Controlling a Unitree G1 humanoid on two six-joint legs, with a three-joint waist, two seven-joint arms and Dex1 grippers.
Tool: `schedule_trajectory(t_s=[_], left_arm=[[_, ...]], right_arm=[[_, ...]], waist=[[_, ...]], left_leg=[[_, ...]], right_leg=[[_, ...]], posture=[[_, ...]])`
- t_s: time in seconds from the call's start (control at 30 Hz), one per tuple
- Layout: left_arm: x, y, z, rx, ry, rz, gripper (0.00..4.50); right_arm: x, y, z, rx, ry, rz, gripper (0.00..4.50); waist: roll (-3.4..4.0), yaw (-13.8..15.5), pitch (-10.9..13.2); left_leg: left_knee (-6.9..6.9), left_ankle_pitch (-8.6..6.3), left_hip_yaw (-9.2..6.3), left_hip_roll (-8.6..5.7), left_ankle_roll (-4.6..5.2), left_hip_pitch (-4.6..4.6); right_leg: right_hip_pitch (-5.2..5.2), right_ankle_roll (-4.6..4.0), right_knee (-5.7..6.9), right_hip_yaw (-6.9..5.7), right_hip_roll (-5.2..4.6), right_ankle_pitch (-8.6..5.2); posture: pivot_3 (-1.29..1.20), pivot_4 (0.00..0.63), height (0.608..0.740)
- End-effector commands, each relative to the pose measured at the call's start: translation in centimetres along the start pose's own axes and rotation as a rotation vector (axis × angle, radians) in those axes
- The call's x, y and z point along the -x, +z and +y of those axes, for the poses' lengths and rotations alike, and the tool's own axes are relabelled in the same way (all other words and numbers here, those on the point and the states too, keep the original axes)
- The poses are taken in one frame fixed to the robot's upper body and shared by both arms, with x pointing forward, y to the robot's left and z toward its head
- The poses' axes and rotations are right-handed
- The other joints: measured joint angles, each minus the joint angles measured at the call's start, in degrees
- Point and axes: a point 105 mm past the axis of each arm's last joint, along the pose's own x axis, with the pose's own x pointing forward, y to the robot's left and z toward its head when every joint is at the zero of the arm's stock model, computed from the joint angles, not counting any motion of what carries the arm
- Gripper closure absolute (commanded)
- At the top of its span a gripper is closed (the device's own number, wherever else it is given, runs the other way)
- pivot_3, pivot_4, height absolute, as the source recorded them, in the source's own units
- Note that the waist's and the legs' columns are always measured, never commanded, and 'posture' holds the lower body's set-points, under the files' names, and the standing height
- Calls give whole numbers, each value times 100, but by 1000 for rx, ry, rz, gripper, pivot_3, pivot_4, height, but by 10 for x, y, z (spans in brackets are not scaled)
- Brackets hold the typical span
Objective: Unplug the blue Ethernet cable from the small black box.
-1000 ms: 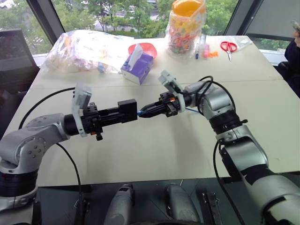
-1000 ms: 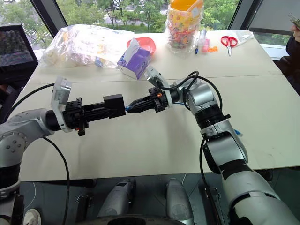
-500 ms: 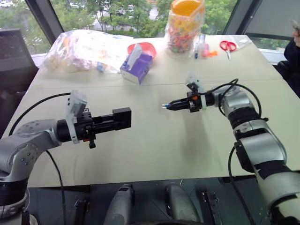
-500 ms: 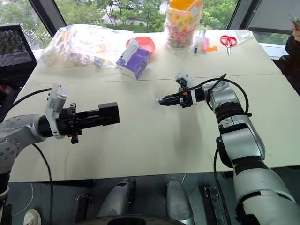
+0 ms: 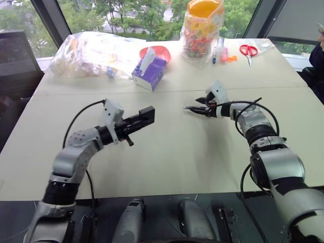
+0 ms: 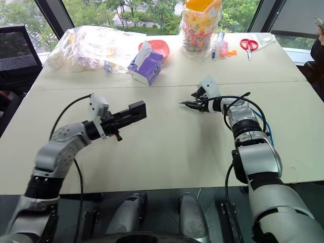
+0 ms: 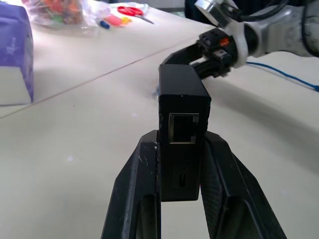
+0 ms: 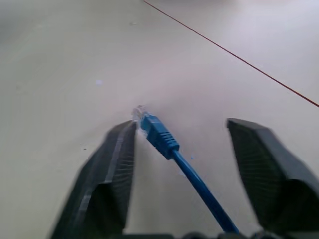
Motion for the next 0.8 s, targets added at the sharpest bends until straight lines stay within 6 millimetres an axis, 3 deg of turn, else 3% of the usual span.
schedule_trajectory(t_s=[0.03,0.23,0.5,0.73,0.8], left_arm=[[-12,-1,6,-82,39,-24,4042],[-32,-20,11,-100,87,-20,4042],[-39,-51,16,-46,125,9,4042],[-32,-69,18,-49,145,32,771],[-26,-73,19,-60,143,53,59]], right_arm=[[8,20,-9,2,-31,-97,27],[20,49,-6,-93,19,-243,27],[39,51,49,-173,193,-289,27],[48,24,76,-214,201,-219,0],[50,17,80,-215,202,-196,0]], waist=[[0,-7,0],[1,-2,-1],[5,20,-4],[7,12,-7],[8,0,-7]], left_leg=[[0,0,0,0,0,0],[4,0,0,0,1,2],[13,-1,-2,-1,2,1],[65,-3,-4,-1,6,2],[66,-3,-4,-1,6,4]], right_leg=[[0,0,1,0,1,0],[1,2,6,0,0,1],[5,3,9,-1,-1,1],[28,-2,12,-1,0,3],[29,-5,11,-1,0,6]], posture=[[0,150,726],[0,150,726],[0,150,726],[0,150,726],[0,150,726]])
